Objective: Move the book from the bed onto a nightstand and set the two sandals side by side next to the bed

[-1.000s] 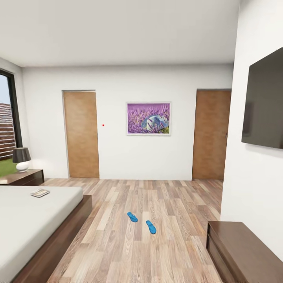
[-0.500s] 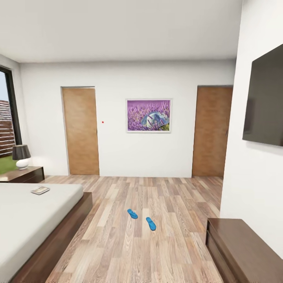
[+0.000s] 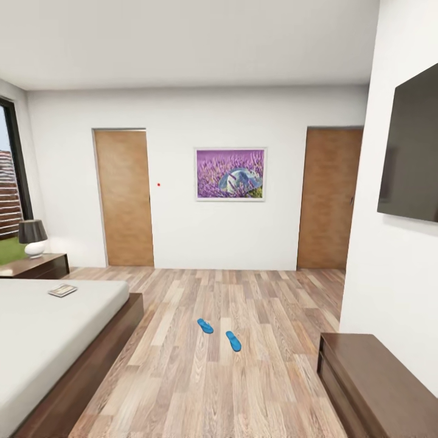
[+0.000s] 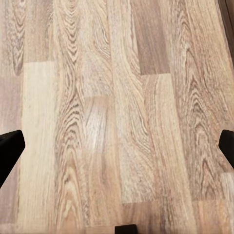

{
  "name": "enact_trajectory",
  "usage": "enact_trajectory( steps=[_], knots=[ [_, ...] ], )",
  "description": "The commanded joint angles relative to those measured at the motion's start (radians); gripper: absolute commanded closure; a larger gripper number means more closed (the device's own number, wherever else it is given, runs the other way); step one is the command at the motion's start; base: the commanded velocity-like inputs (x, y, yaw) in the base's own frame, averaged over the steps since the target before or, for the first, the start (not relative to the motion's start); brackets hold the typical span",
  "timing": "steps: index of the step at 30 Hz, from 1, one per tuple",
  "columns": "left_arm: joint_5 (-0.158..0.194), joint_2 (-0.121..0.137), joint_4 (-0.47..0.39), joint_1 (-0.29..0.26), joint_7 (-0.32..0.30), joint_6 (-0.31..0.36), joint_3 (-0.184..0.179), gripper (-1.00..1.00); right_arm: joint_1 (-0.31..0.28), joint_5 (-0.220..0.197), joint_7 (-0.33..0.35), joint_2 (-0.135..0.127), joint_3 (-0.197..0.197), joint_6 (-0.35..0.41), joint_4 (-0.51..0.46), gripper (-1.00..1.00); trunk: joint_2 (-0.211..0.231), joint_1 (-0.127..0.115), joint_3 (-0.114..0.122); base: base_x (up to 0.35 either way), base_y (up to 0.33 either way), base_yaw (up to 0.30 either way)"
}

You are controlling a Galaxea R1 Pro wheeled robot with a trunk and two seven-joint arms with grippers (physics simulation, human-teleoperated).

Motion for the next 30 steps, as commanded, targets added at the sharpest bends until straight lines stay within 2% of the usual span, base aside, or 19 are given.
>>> enact_trajectory(
  steps=[1,30],
  knots=[
    [0.004,0.0,0.001,0.0,-0.001,-0.003,0.0,-1.0,0.0,-0.006,-0.001,0.0,0.0,-0.002,-0.001,-1.0,-0.001,0.0,-0.003,0.0,0.0,0.0],
    [0.004,0.0,0.001,-0.001,-0.001,-0.003,0.0,-1.0,0.0,-0.006,-0.001,0.0,-0.001,-0.003,-0.001,-1.0,-0.001,0.0,-0.049,0.0,0.0,0.0]
  ],
)
